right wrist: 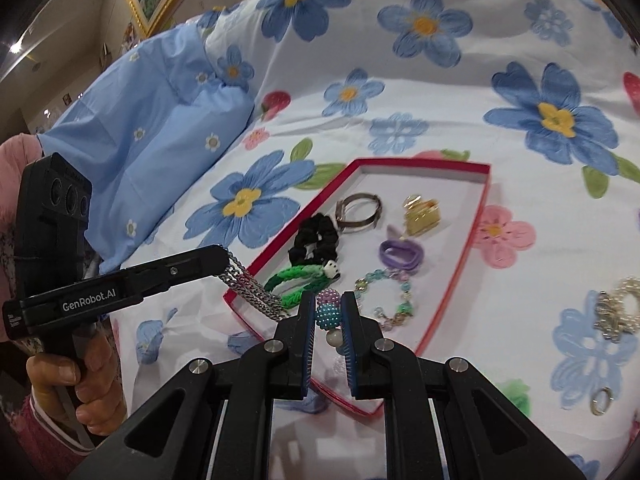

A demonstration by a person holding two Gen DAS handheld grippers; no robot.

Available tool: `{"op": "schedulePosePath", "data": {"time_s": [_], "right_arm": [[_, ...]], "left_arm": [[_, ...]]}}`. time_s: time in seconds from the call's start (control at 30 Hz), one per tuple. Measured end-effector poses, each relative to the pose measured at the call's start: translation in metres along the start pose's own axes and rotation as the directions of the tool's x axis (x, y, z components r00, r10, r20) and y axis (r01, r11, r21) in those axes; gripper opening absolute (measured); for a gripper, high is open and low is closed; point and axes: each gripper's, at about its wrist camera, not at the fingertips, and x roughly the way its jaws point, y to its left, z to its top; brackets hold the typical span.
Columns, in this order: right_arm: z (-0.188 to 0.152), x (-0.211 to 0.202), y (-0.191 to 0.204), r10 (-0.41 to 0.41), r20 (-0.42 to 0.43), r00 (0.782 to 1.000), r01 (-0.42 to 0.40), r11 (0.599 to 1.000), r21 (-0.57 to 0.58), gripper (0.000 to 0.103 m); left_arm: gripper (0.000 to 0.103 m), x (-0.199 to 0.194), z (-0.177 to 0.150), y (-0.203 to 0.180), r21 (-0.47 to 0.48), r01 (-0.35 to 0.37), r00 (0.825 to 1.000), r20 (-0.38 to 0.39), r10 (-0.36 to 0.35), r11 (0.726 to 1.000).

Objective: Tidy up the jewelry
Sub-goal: 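Carry the chain and beaded keychain over the red tray with both tools, then lower both items into the tray and open both tools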

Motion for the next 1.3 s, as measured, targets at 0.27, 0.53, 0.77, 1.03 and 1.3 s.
{"op": "schedulePosePath", "data": {"time_s": [0.27,0.53,0.77,1.03,1.3], "right_arm": [[-0.011,0.027,-0.015,-0.051,-0.087,0.995,0.052,0.999,0.008,0.013],[-0.017,0.039,-0.019,-0.115,-0.153,0.981,0.109,0.993,-0.043,0.013],[-0.017,0.046,-0.016,-0.127,-0.173,0.977,0.116,0.991,-0.07,0.014],[-0.017,0.046,-0.018,-0.107,-0.165,0.98,0.101,0.994,-0.049,0.015],[-0.016,0.033,-0.018,-0.095,-0.127,0.987,0.091,0.995,-0.034,0.028]], "left_arm": [[0.007,0.018,-0.007,0.024,-0.027,-0.062,0.997,-0.046,0.061,0.998],[0.007,0.039,-0.017,0.042,-0.026,-0.147,0.984,-0.11,0.143,0.989],[0.007,0.043,-0.02,0.046,-0.03,-0.161,0.98,-0.121,0.156,0.987],[0.013,0.041,-0.019,0.04,-0.019,-0.171,0.979,-0.115,0.168,0.985],[0.024,0.035,-0.017,0.036,-0.029,-0.175,0.98,-0.103,0.171,0.984]]}}
